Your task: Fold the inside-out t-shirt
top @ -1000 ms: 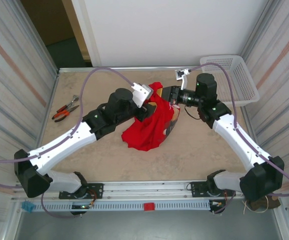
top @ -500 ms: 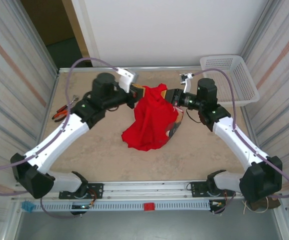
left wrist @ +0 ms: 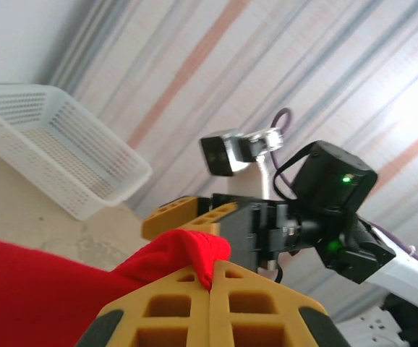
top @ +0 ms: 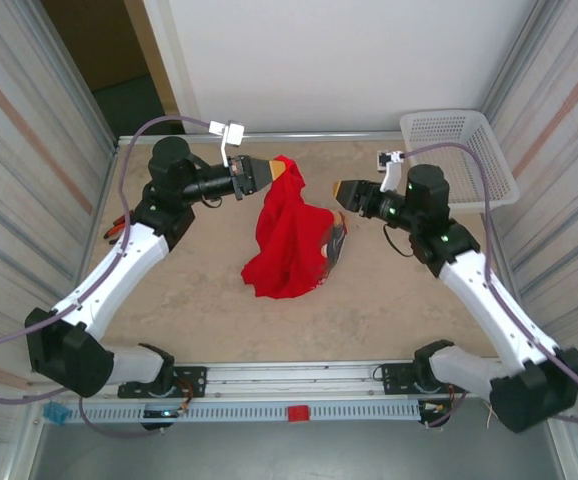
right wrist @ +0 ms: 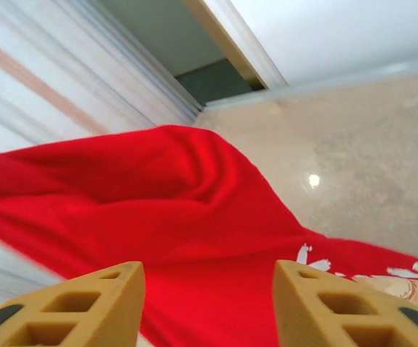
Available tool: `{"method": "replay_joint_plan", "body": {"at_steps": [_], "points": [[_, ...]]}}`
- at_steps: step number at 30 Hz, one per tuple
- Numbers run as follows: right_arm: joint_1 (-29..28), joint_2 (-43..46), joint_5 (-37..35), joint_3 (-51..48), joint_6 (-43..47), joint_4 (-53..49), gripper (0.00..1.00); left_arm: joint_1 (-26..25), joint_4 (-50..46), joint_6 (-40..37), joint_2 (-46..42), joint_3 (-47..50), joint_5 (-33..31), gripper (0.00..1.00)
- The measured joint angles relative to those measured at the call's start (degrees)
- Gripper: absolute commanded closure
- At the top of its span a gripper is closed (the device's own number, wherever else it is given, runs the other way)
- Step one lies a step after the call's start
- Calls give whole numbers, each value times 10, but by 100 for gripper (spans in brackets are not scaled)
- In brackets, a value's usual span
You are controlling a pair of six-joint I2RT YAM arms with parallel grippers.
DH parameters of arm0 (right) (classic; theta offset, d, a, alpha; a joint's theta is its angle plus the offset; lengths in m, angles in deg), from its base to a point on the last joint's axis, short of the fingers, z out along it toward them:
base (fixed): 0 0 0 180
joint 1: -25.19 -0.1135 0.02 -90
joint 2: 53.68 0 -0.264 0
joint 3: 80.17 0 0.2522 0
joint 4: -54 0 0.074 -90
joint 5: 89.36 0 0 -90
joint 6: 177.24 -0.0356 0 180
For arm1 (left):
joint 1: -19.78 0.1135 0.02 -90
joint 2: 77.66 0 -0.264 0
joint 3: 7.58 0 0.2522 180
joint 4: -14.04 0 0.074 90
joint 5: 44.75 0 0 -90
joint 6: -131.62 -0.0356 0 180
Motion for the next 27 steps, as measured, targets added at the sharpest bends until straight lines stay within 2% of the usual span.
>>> {"method": "replay_joint_plan", "body": {"at_steps": [3, 7, 14, 17, 19, 20, 21, 27], "points": [[-40, 12, -12, 40, 36, -17, 40, 0, 9, 10, 1, 0, 27, 100], [-88, -32, -15, 96, 82, -26, 40, 0, 16, 18, 1, 0, 54, 100], [-112, -97, -14, 129, 123, -45, 43, 0, 15, 19, 3, 0, 74, 100], [-112, -111, -9, 141, 128, -50, 53, 0, 14, 19, 3, 0, 78, 100], [-112, -119, -7, 150, 137, -51, 75, 0, 14, 19, 3, 0, 82, 100], [-112, -123, -4, 155, 138, -51, 94, 0, 13, 19, 3, 0, 83, 100], [-112, -128, 2, 162, 137, -50, 100, 0, 12, 19, 3, 0, 84, 100], [-89, -136, 11, 179, 129, -42, 100, 9, -9, 1, 6, 0, 80, 100]]}}
